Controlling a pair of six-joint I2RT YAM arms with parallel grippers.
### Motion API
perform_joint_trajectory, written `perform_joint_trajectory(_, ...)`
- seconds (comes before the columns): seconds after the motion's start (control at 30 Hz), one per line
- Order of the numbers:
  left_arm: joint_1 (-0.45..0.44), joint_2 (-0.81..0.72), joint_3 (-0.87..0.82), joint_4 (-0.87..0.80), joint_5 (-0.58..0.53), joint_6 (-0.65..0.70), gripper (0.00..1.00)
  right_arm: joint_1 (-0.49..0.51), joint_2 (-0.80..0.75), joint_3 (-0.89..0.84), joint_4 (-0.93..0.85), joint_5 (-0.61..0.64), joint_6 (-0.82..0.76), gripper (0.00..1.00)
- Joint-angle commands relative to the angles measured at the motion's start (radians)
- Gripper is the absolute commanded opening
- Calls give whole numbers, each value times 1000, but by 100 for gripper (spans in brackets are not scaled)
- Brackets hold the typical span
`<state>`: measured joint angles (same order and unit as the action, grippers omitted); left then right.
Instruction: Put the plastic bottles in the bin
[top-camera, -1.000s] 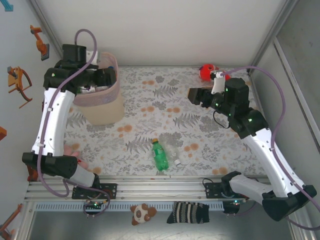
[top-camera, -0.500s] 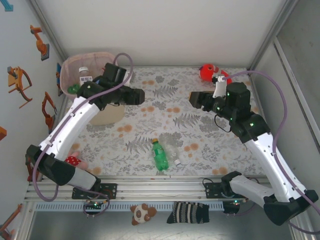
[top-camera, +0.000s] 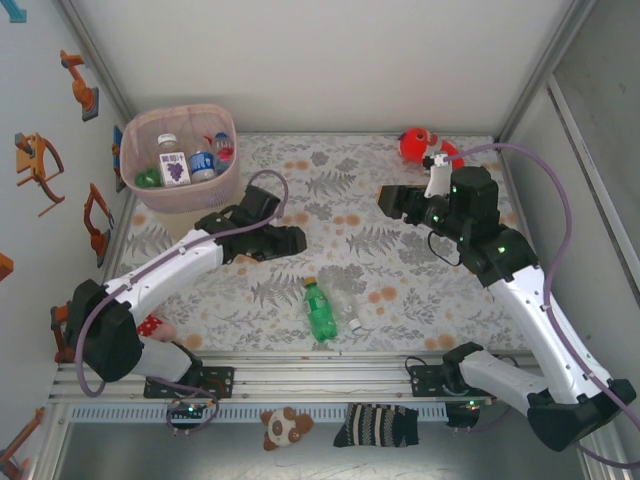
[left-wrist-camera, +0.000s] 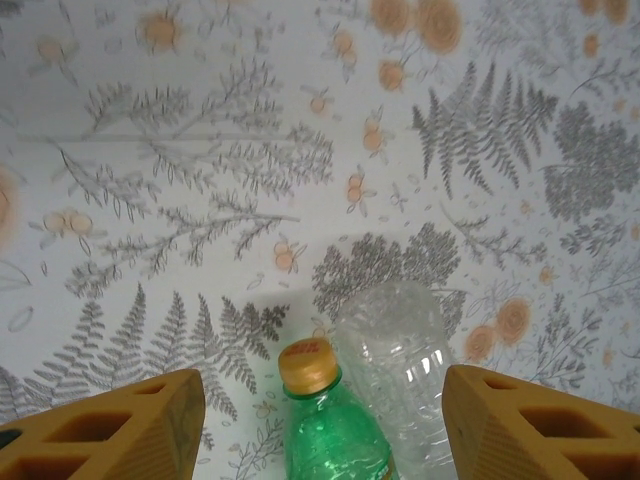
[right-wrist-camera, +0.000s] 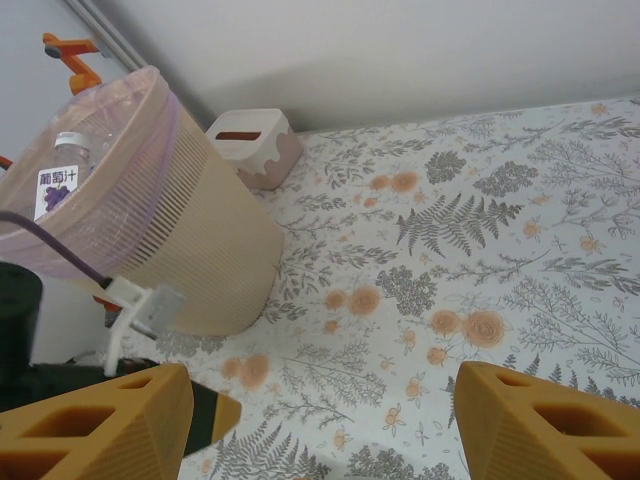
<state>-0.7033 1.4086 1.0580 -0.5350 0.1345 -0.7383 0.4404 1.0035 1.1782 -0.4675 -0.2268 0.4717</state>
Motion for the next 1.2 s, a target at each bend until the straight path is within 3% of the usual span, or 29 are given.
perform_joint_trajectory(0.0,-16,7,-64,83,37,-106,63,0,-11,-10,-3,-2,10,69)
perform_joint_trajectory(0.37,-79,160,-128,225,128,-191,60,0,-3,-6,-4,3,9,68)
perform_joint_trajectory(1.17,-87,263,-176,276,140,-233,50,0,-25,-21,-20,16,5,68)
